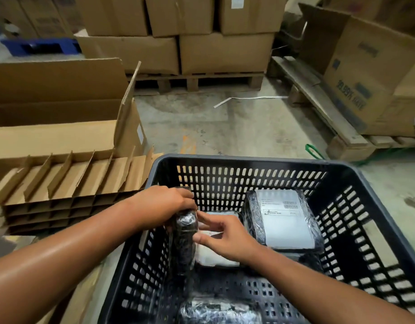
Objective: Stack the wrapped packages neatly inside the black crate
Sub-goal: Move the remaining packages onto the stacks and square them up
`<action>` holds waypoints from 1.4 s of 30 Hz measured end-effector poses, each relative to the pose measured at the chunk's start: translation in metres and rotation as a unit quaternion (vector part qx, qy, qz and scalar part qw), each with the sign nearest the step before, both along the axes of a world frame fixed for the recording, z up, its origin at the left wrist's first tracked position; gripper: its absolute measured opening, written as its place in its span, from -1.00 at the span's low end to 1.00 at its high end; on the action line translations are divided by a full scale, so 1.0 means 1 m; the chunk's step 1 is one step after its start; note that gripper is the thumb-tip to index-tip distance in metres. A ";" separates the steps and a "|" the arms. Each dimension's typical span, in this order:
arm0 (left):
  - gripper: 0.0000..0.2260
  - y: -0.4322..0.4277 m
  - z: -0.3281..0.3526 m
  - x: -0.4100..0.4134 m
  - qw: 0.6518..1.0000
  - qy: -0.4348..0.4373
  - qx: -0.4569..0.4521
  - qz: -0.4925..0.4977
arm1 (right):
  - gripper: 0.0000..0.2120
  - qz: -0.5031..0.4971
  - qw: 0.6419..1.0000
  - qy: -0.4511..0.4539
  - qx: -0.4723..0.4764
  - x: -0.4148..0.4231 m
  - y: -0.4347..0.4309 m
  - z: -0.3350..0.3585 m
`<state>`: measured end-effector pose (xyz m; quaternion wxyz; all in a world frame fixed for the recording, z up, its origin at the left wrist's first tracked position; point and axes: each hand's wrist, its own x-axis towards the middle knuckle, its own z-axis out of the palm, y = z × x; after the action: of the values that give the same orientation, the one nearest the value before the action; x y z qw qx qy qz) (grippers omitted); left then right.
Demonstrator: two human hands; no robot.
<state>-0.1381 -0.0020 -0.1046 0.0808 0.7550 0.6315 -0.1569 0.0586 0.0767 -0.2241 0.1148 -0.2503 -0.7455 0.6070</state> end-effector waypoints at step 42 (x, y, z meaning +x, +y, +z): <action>-0.41 -0.018 0.015 0.070 0.881 -0.117 0.441 -0.124 | -0.46 0.073 0.924 -0.023 -0.376 0.063 0.113 0.115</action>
<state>-0.0676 -0.0204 -0.0901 -0.2078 0.7972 0.5229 0.2186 0.1219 0.1898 -0.1094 -0.0493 -0.2337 -0.4815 0.8433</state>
